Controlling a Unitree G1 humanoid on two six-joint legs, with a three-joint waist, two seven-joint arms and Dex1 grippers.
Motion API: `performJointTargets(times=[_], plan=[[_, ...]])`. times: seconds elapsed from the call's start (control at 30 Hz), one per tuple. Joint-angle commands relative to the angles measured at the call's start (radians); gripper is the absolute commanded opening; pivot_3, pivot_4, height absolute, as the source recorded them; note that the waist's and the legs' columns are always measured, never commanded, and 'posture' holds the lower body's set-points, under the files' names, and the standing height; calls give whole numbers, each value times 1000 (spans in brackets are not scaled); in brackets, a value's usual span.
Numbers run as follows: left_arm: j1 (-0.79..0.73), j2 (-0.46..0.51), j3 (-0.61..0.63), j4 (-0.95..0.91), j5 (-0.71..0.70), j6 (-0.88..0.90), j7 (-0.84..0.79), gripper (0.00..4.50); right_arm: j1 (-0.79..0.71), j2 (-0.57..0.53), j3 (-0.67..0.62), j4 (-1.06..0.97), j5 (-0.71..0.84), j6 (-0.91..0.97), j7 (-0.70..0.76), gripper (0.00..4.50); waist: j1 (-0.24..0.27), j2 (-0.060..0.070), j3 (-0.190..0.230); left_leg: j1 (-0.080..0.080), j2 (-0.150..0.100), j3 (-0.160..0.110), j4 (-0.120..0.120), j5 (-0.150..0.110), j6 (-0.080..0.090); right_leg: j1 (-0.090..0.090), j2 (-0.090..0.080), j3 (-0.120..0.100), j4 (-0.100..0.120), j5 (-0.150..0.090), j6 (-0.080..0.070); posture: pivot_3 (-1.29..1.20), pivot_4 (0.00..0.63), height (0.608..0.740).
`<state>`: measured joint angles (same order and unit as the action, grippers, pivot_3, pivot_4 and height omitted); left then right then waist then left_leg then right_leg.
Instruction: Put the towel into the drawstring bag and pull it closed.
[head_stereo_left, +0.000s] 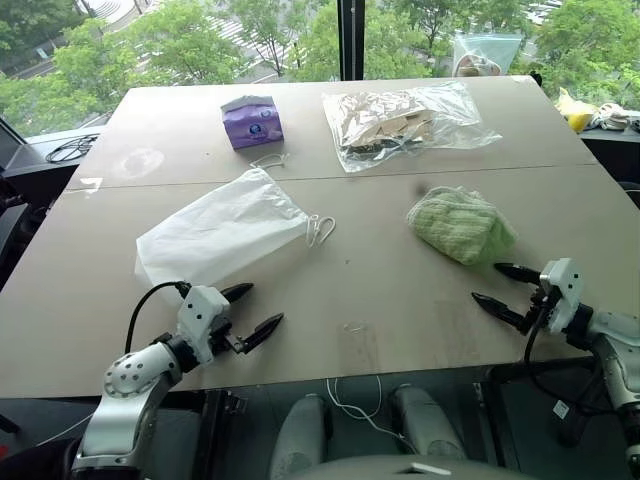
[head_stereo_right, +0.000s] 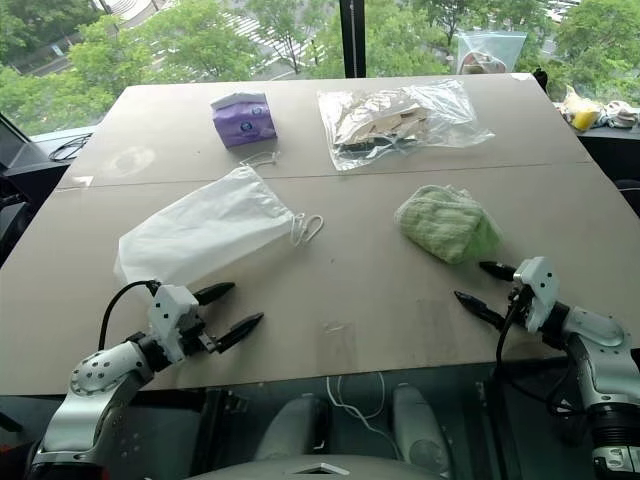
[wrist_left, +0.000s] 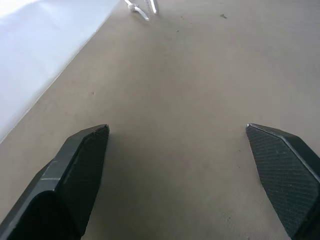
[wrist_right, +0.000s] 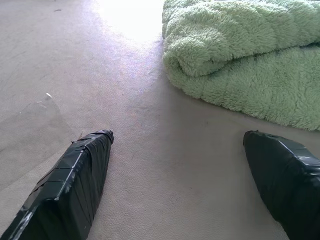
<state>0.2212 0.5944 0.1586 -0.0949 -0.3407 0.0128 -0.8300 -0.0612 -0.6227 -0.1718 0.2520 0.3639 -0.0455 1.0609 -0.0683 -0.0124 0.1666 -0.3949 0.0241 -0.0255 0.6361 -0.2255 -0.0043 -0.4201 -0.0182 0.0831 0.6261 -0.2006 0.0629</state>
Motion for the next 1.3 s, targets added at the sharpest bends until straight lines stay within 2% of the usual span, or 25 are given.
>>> performJointTargets(times=[0.03,0.27,0.4,0.53,0.63,0.7,0.77,0.97,1.13,1.3], plan=[[36,1,-12,18,17,18,-5,4500,4,-3,-16,-36,24,-7,14,4466,0,0,0,0,0,0,0,0,0,0,0,0,0,0,0,0,150,740],[37,0,-20,1,1,31,-18,4500,9,-5,-18,-55,49,0,41,4466,0,0,0,0,0,0,0,0,0,0,0,0,0,0,0,0,150,740],[70,24,-10,-132,-128,152,-65,4500,24,-38,-31,-154,117,95,71,4466,1,1,0,0,0,0,0,0,0,0,0,0,0,0,0,0,150,740],[-33,-5,22,-336,-313,388,98,4500,-38,-118,-80,-284,259,278,89,4466,10,0,7,-2,0,-1,2,0,0,0,-1,0,0,0,0,0,150,740],[-185,-86,34,-403,-429,528,293,4500,-111,-148,-86,-334,335,374,95,4466,23,-2,9,-4,1,-3,8,0,0,1,1,-3,1,0,0,0,150,740],[-290,-145,36,-411,-435,583,431,4500,-150,-159,-74,-356,353,415,101,4466,27,-5,9,-4,1,-4,9,0,0,3,1,-4,1,0,0,0,150,740],[-397,-190,27,-396,-410,656,571,4500,-185,-167,-57,-368,357,439,113,4466,27,-6,9,-3,1,-6,10,0,0,5,2,-5,1,0,1,0,150,740],[-654,-285,-94,-341,-149,826,921,4500,-256,-158,-42,-369,351,461,117,4466,31,-7,10,-5,-2,-9,9,0,0,6,1,-6,0,3,4,0,150,740],[-723,-326,-179,-262,65,852,1070,4500,-271,-147,-56,-356,354,444,122,4466,29,-7,10,-5,-2,-9,8,0,0,5,1,-6,0,3,4,0,150,740],[-781,-414,-186,-143,179,915,1158,4500,-279,-124,-61,-349,348,426,110,4466,30,-7,10,-5,-2,-9,8,0,0,5,1,-6,0,2,4,0,150,740]])
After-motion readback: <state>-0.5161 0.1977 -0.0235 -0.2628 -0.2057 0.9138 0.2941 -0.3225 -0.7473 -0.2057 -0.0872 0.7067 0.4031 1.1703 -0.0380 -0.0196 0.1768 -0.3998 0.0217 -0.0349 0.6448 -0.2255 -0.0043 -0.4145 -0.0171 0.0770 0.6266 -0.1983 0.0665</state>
